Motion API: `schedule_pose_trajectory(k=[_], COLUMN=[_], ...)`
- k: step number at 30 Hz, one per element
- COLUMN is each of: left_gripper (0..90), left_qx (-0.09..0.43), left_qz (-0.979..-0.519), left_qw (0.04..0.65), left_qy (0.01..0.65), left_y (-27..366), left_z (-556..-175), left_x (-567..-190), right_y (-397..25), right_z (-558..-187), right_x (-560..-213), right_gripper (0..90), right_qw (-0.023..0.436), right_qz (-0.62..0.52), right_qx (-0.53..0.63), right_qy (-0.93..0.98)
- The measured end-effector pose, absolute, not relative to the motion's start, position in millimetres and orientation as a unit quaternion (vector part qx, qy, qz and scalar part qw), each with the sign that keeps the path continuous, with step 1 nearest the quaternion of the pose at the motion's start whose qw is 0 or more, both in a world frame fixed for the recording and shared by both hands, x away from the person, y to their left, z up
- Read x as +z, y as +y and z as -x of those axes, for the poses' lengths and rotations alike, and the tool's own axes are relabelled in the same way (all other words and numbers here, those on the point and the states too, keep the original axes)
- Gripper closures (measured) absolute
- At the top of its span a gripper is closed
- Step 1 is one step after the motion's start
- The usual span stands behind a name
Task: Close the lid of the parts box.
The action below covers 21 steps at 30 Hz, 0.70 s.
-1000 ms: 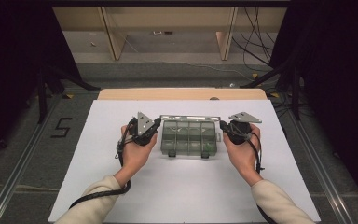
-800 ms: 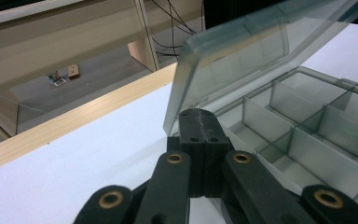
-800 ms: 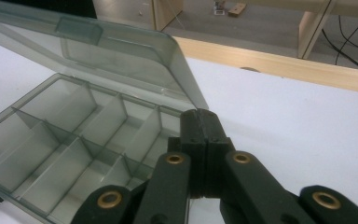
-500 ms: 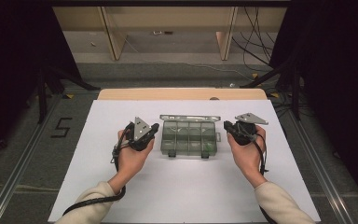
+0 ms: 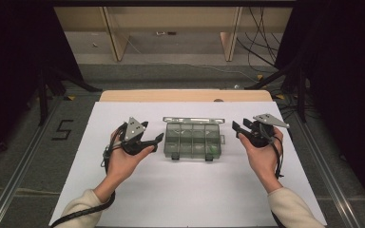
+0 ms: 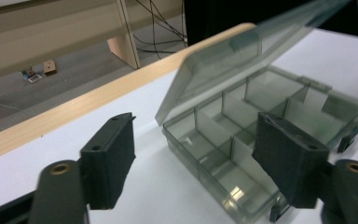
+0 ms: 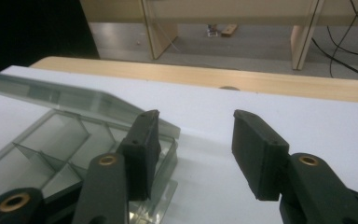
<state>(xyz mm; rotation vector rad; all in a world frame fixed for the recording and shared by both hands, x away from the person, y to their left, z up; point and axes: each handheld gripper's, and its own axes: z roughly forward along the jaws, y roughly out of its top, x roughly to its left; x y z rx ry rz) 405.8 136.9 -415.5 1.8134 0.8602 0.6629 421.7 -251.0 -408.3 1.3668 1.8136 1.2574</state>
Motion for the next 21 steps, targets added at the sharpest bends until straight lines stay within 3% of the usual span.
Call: schedule_pose_trajectory(k=[5,7,14,21], left_gripper=[28.4,45.2,87.1,90.0], left_qx=[0.267,0.274,0.266,0.257], left_qz=[-0.742,-0.732,-0.73,-0.74], left_qw=[0.502,0.513,0.508,0.496], left_qy=[0.355,0.355,0.372,0.376], left_y=[137,140,141,130], left_z=[-409,-409,-420,-433], left_x=[-406,-403,-392,-378], right_y=[-250,-249,-242,-230], right_z=[-425,-426,-434,-439], right_x=[-399,-395,-380,-372], right_gripper=[51.9,57.6,89.4,90.0], right_qw=[0.274,0.27,0.227,0.204], right_qz=[-0.497,-0.495,-0.481,-0.479], right_qx=[0.481,0.48,0.506,0.498], right_qy=[0.668,0.672,0.679,0.693])
